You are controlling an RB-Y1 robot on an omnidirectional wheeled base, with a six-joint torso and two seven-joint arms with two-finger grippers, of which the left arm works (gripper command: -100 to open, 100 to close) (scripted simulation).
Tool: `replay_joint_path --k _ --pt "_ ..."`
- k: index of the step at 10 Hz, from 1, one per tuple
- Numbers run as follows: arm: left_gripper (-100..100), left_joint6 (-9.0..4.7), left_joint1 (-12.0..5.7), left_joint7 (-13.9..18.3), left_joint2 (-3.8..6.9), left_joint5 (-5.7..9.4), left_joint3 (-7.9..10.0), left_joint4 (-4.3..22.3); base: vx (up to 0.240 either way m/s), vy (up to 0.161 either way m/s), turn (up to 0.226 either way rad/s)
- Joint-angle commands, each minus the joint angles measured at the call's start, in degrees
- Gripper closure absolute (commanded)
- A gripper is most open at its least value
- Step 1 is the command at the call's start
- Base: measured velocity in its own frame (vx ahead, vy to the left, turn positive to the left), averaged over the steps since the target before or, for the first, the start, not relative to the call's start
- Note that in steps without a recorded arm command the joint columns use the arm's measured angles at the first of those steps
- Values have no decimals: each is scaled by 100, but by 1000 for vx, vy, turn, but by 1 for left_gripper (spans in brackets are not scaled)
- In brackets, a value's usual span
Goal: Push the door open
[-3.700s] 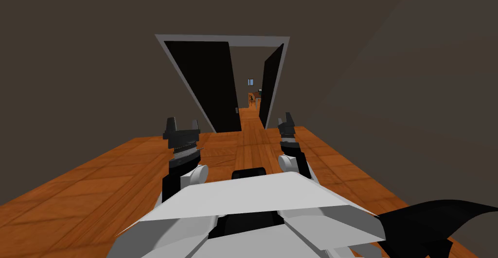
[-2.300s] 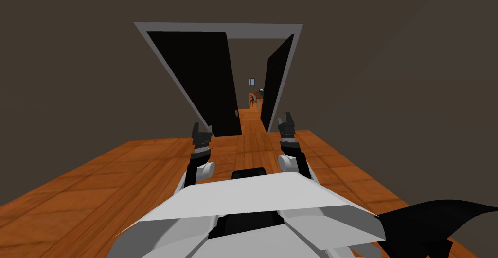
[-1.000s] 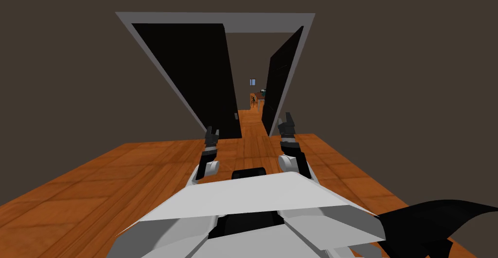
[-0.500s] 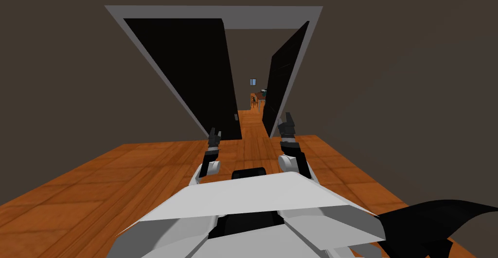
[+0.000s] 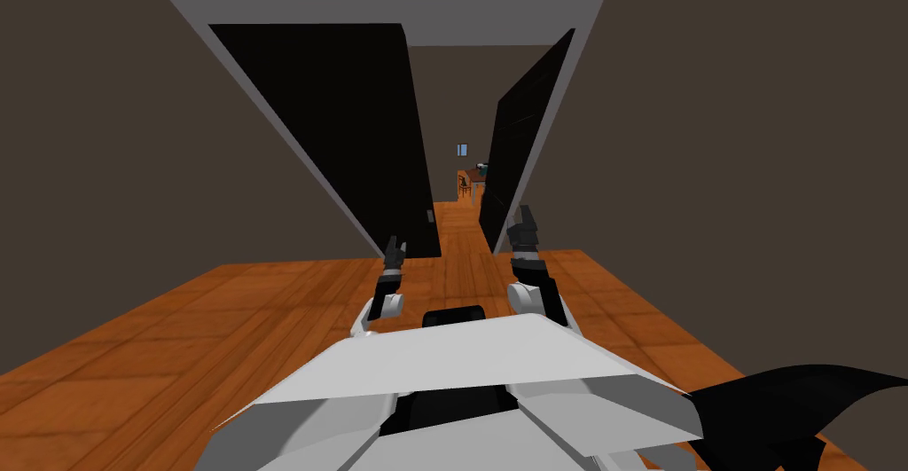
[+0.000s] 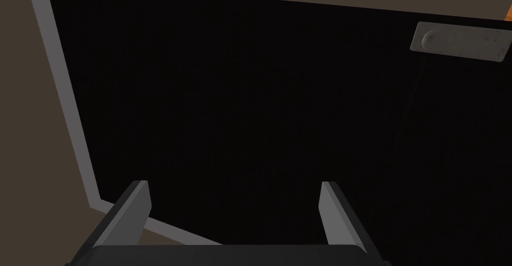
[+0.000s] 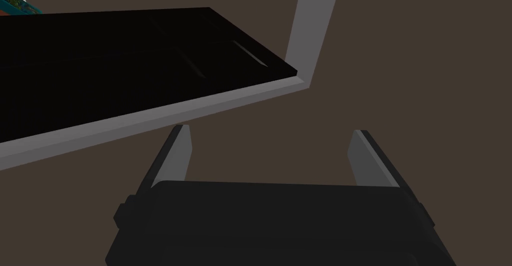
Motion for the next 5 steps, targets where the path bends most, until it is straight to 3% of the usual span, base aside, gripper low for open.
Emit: replay_joint_path --k 1,5 --pt "-100 -25 -93 -27 -13 -16 -20 223 89 -18 14" --pt "-100 -127 -322 -47 10 -37 -45 813 99 -6 11"
